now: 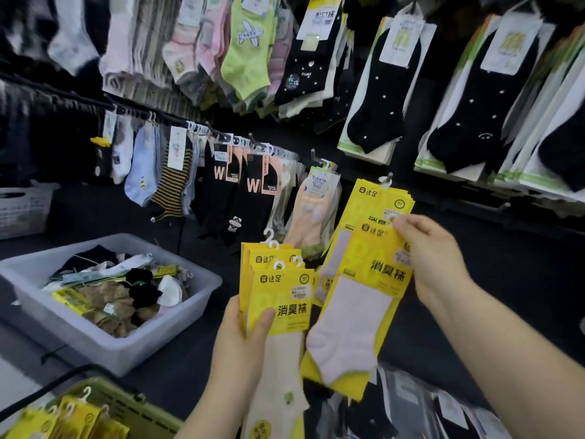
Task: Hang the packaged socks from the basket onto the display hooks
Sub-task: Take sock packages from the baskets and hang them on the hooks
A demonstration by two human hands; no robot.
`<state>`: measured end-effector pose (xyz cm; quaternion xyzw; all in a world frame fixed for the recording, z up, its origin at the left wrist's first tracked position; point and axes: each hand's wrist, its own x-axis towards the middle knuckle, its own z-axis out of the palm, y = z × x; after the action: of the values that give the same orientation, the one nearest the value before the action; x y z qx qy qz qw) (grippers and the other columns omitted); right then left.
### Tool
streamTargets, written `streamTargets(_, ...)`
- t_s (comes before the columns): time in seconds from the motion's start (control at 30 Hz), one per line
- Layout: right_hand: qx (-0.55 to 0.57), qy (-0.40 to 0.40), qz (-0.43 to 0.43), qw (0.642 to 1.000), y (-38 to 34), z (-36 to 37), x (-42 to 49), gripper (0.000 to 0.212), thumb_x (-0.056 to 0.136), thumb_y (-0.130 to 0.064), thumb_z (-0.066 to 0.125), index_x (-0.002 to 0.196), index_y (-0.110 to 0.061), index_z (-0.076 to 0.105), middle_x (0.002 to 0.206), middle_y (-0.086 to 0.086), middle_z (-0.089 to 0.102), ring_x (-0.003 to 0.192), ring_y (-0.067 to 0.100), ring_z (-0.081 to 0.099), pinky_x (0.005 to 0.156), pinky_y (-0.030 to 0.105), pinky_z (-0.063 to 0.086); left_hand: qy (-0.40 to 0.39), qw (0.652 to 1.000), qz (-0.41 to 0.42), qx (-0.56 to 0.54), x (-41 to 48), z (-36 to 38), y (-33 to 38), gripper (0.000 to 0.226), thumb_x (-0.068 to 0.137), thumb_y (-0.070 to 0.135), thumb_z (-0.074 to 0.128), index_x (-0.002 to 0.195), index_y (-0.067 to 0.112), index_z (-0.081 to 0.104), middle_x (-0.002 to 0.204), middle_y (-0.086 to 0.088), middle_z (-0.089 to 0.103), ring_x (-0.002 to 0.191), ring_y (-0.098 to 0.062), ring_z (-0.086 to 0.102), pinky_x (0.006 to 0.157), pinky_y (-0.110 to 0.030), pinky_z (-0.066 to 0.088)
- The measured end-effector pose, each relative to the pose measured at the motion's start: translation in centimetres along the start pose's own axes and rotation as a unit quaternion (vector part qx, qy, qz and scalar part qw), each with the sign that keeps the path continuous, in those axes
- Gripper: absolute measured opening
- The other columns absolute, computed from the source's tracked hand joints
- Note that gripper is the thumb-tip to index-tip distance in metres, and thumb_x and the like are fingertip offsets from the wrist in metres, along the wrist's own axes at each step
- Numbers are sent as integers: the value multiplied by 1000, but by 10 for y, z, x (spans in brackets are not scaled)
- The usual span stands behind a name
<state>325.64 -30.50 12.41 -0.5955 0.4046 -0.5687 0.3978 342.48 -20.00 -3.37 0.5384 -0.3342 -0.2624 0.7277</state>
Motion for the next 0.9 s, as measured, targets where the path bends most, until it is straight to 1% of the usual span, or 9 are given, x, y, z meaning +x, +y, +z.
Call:
streamTargets(0.3,-78,89,-64,991,-26,28,79,11,91,-17,60,85,-20,70,76,-5,62,75,15,54,64,31,47,8,1000,-12,15,8,-12,-4,18,91,25,61,93,41,53,100,14,68,93,-4,62,70,-24,45)
streamTargets(0.4,-91,125,-62,986,-20,28,85,12,88,-19,64,78,-25,68,74,-11,61,77,12,58,72,33,54,-5,1000,-18,6,9,-8,-8,15,90,28,61,97,40,56,98,12,70,93,-5,64,69,-23,45)
streamTargets(0.47,-98,128,-61,985,-16,26,82,10,88,-19,65,83,-25,71,80,-10,65,81,11,61,81,37,56,-24,999,-25,-4,9,-5,-10,16,89,30,62,104,35,60,100,10,72,94,-8,67,75,-29,50)
streamTargets(0.53,-103,144,-56,983,-11,23,75,16,88,-14,64,100,-22,71,105,-1,65,98,18,61,87,40,54,-41,999,-30,-13,9,-2,-11,18,88,32,63,106,33,61,101,10,73,95,-10,68,85,-39,53)
streamTargets(0.6,-174,176,-71,966,-5,18,58,29,87,-12,64,113,-23,62,127,4,49,116,23,47,92,39,49,-53,998,-34,-27,7,2,-11,19,86,36,64,104,35,61,101,11,73,94,-11,69,89,-44,52)
streamTargets(0.67,-215,131,-110,961,2,14,28,29,86,-16,66,111,-22,54,122,3,45,113,22,44,89,33,45,-66,996,-31,-42,5,6,-8,23,80,44,65,102,38,62,101,12,73,94,-10,70,90,-45,52)
streamTargets(0.73,-194,-24,-85,977,10,18,-8,27,84,-30,68,104,-21,52,103,-5,50,94,15,51,73,27,44,-77,995,-31,-61,2,11,-2,32,69,52,65,98,40,62,101,12,74,93,-10,70,89,-45,53)
streamTargets(0.8,-213,-149,-39,965,19,24,-40,39,77,-48,70,101,-25,49,95,-12,47,85,7,50,65,24,39,-85,993,-27,-77,-3,16,2,36,65,53,66,98,39,63,100,11,74,92,-11,71,87,-45,53)
streamTargets(0.9,-235,-142,-76,959,29,21,-56,41,71,-42,79,90,-33,44,98,-13,43,88,10,52,68,25,40,-104,988,-26,-108,-9,24,8,39,64,49,70,100,36,64,98,8,75,89,-13,72,79,-40,55)
